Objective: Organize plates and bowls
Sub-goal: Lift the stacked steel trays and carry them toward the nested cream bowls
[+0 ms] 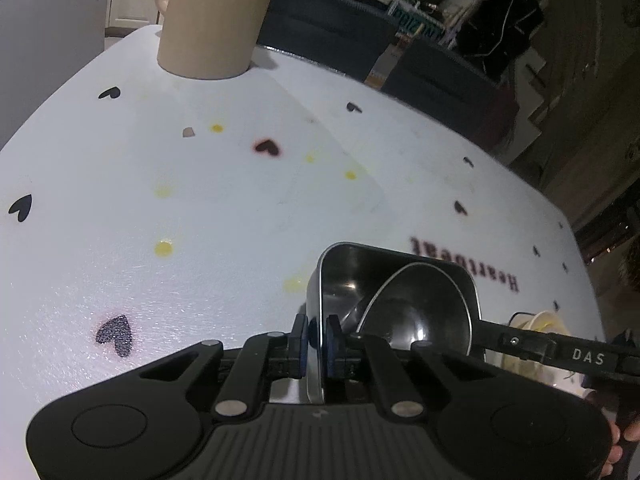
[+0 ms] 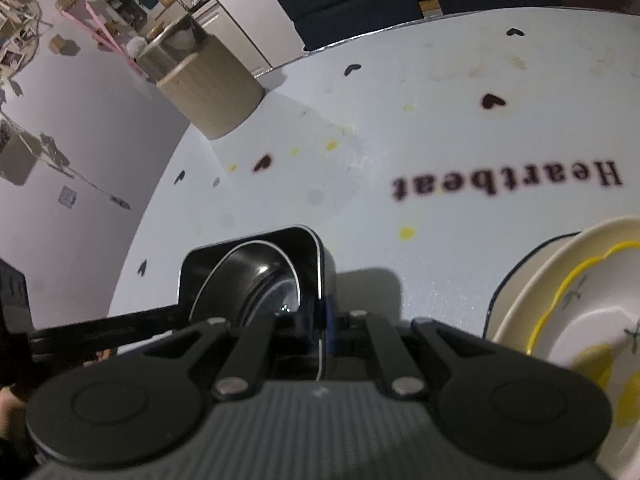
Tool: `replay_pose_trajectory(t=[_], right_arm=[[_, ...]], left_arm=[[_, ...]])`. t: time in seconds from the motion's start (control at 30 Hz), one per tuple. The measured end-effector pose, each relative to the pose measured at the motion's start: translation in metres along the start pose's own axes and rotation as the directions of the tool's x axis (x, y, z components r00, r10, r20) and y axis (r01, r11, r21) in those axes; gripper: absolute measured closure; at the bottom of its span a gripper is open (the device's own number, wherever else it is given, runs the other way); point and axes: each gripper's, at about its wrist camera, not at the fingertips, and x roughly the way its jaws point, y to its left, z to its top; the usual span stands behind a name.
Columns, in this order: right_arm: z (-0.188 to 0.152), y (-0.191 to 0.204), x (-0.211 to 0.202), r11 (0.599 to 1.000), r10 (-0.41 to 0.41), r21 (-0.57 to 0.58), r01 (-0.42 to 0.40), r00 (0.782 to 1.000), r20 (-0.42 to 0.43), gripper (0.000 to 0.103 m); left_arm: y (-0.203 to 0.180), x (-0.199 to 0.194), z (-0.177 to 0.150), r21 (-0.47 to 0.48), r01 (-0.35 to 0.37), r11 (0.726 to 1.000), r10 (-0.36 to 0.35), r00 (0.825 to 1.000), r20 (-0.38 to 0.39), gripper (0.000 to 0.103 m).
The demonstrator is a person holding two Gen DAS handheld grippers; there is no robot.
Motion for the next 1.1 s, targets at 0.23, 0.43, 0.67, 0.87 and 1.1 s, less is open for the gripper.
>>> replay_pose_trajectory(t=[0.23,0.43,0.67,0.87,1.1], right_arm=[[-0.001,-0.004,-0.001,1.0,-0.008,-0.002,0.007,1.0,-0.013,0.095],[-0.007,0.007,0.019,0.998,-0.029,-0.064,0.025,0.998,-0.061,0.095],[-0.007,0.012,0.031,0.997,-0.018,-0.077,0.012,0.997,-0.069,0.094],[-0.012,0.013,0.032,0.996,-0.038,-0.083,0.029,0.993,-0.11,0.09],[-0.009,0.013,0.028,0.996,-0.025,-0.086,0.018,0.996,-0.087,0.093]], left_arm=[[0.0,0.005,-0.006,-0.007,-0.037,0.999,0.037,0.999,-0.03,0.095],[0.014,0.012,-0.011,-0.032,-0.076,0.997,0.073,0.995,-0.071,0.094],[0.023,0.01,-0.012,-0.066,-0.06,0.996,0.056,0.996,-0.068,0.095],[0.023,0.011,-0.014,-0.067,-0.061,0.996,0.055,0.995,-0.085,0.095],[0.025,0.011,-0.016,-0.078,-0.057,0.995,0.05,0.995,-0.084,0.093]])
